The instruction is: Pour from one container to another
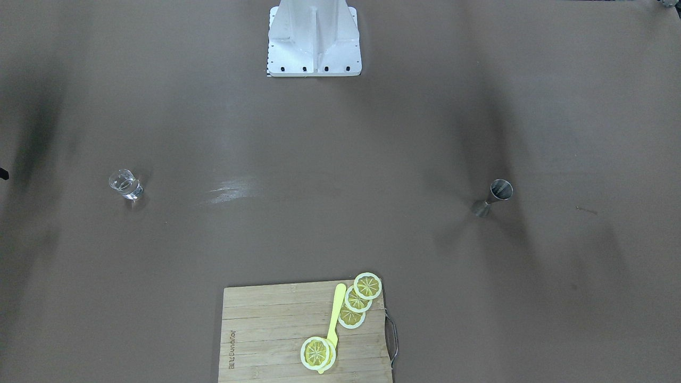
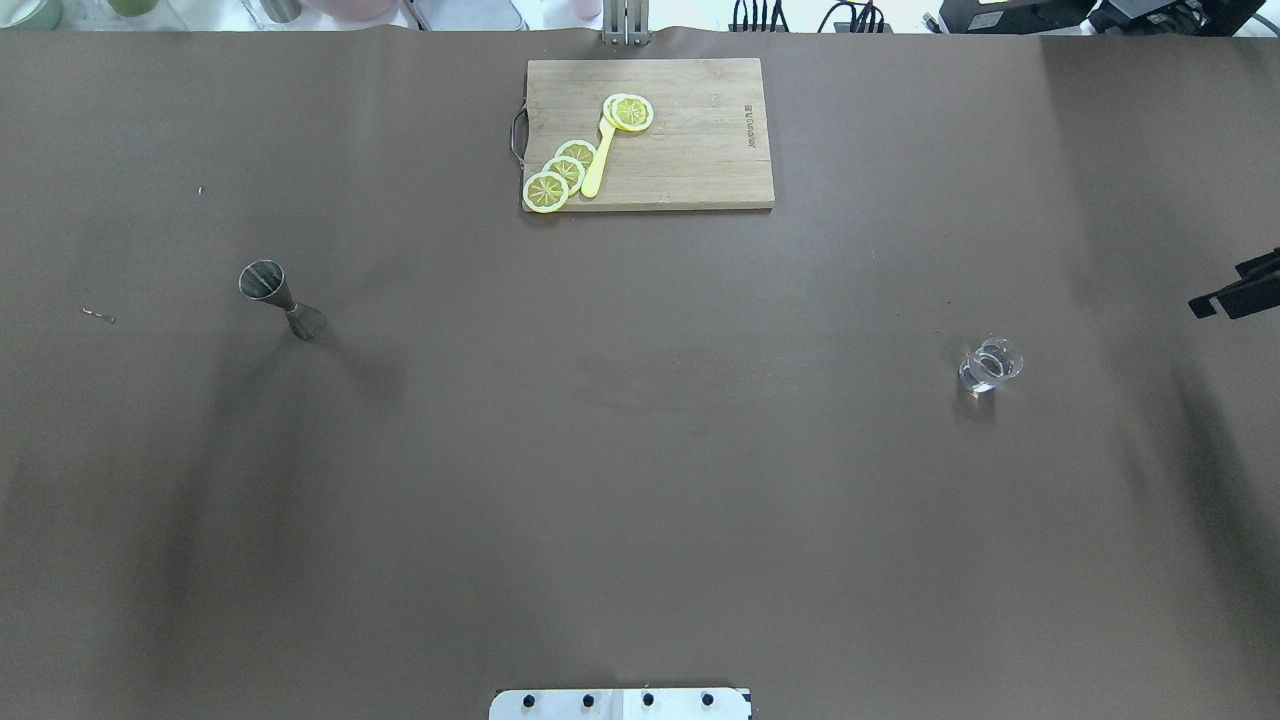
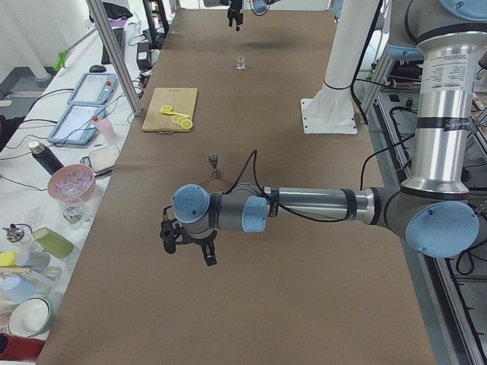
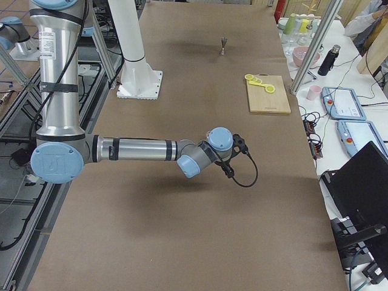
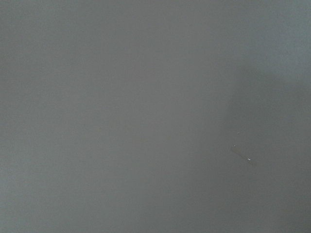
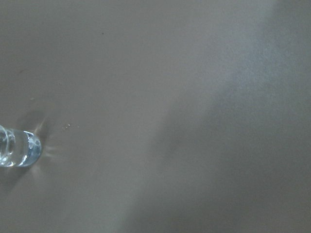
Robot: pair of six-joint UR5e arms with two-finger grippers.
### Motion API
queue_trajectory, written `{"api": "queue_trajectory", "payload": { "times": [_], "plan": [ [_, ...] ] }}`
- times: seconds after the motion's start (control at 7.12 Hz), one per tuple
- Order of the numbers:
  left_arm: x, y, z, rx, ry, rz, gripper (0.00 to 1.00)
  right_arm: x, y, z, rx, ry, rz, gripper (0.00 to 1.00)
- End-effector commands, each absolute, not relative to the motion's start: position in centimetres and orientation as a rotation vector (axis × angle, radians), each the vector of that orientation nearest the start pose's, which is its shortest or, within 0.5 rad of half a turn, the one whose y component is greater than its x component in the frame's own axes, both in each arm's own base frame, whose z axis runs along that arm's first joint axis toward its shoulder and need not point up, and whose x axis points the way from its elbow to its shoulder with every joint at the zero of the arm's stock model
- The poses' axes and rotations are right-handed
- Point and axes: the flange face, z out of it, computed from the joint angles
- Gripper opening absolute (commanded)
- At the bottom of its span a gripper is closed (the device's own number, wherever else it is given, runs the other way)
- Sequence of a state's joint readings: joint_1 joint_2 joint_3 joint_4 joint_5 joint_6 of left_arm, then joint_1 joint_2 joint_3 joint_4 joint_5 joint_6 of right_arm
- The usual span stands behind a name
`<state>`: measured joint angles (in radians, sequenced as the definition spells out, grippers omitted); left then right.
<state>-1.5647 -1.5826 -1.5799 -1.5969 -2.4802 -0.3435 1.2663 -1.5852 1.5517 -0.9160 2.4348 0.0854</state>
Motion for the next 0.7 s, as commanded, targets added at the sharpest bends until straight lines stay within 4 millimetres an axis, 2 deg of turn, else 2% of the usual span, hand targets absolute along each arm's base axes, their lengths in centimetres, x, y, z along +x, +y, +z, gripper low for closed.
{"api": "queue_trajectory", "payload": {
  "times": [0.0,0.28,0.42,0.56],
  "plan": [
    [-5.0,-50.4,62.1,-0.092,0.889,-0.287,0.99,-12.1,-51.3,57.0,0.446,-0.944,-0.516,1.00],
    [-4.8,-52.1,59.9,-0.076,0.884,-0.316,0.99,-13.2,-50.9,54.5,0.523,-0.860,-0.546,1.00],
    [-4.7,-52.0,59.7,-0.081,0.883,-0.330,0.99,-14.0,-50.1,53.1,0.556,-0.848,-0.580,1.00],
    [-4.6,-52.2,59.5,-0.078,0.884,-0.325,0.99,-14.2,-49.3,52.9,0.612,-0.815,-0.671,1.00]
  ]
}}
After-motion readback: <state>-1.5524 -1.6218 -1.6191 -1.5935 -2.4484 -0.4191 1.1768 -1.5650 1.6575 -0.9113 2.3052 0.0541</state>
